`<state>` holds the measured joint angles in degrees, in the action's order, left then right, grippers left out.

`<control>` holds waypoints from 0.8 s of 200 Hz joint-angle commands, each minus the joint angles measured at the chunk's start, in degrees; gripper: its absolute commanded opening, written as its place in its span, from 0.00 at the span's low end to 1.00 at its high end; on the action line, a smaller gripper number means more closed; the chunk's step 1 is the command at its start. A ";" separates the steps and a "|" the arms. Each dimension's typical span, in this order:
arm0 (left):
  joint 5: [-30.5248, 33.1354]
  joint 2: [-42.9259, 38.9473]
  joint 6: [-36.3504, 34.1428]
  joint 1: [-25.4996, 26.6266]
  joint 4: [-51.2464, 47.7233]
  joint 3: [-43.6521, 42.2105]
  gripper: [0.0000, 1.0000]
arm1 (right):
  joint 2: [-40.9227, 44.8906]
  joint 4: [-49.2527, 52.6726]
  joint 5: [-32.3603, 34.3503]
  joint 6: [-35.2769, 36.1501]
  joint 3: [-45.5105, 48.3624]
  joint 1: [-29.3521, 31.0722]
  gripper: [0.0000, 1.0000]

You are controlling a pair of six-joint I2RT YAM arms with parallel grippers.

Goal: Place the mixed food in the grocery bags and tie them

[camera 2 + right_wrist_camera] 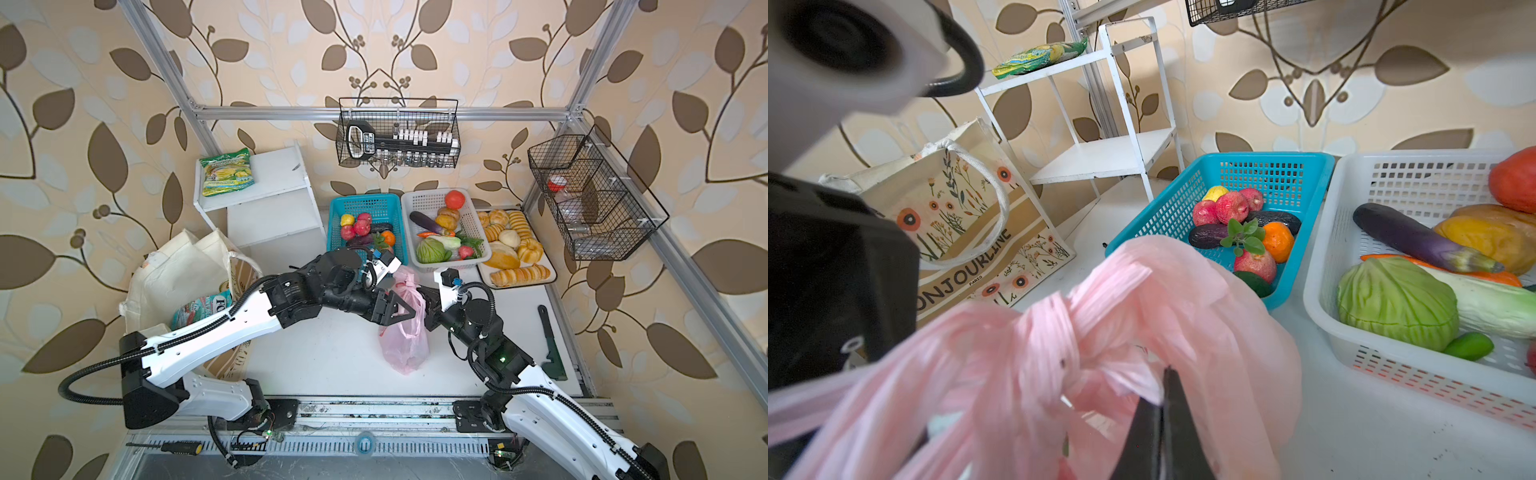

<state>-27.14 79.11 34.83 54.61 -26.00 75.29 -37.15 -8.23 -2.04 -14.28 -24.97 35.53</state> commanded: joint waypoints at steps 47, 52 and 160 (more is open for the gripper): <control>11.26 -1.76 -9.81 -10.30 -12.63 0.33 0.00 | 5.52 10.50 -8.50 2.36 -1.32 -1.00 0.00; 10.66 -1.83 -10.70 -11.06 -12.59 0.19 0.00 | 5.85 10.81 -9.08 2.25 -1.31 -1.02 0.00; 3.73 -0.39 -22.95 -12.42 -12.36 2.34 0.52 | 9.20 13.18 -7.04 3.30 -1.86 -0.41 0.00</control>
<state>-16.97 80.36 14.79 42.33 -42.52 77.80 -28.10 5.43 -8.97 -12.60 -25.71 34.87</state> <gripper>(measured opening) 0.427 0.047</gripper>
